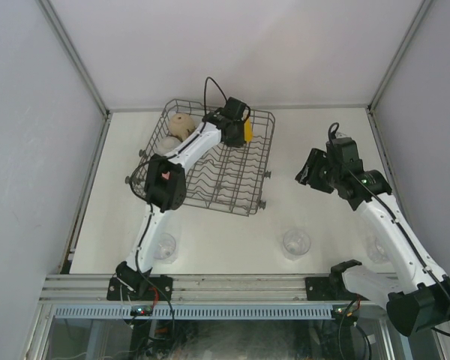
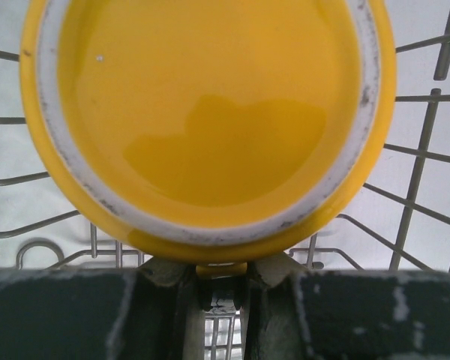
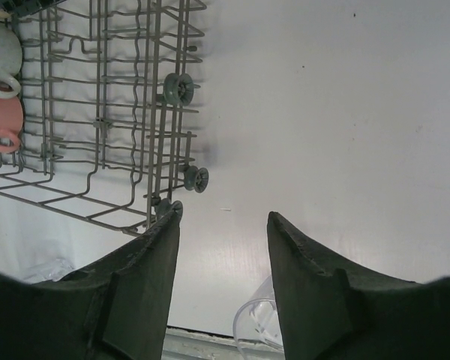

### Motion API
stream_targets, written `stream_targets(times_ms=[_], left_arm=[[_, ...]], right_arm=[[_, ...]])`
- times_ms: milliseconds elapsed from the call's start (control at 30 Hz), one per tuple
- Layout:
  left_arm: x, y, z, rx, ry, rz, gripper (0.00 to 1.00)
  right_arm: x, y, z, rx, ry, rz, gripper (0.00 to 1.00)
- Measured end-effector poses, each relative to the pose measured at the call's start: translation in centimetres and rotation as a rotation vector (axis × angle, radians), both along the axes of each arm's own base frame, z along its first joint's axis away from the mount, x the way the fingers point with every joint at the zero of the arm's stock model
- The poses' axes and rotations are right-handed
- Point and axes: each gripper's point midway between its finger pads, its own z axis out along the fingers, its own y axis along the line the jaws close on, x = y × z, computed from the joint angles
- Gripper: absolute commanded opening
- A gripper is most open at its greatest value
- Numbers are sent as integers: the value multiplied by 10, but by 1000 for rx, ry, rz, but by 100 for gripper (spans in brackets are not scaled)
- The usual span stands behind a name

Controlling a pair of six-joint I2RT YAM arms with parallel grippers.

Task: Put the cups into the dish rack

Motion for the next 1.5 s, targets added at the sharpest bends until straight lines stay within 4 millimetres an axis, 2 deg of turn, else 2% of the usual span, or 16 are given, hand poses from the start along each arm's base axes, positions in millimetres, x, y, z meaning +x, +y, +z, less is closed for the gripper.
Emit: stream_targets(times_ms=[567, 833, 1000, 1067, 1167, 1500], left_arm=[[6, -20, -26, -53, 38, -8, 0], [7, -19, -30, -53, 38, -8, 10], [7, -20, -29, -53, 36, -10, 8], [7, -20, -29, -51, 35, -13, 3], [8, -20, -29, -49, 31, -17, 0], [7, -23, -28, -40, 18, -36, 0]], right_arm=[[-3, -19, -2, 16, 5, -61, 48], [-1, -24, -2, 20, 5, -80, 47], [0, -26, -2, 24, 6, -88, 46], [0, -27, -2, 27, 5, -90, 46], [0, -28, -6, 29, 14, -91, 45], [-2, -28, -11, 35, 27, -89, 45]])
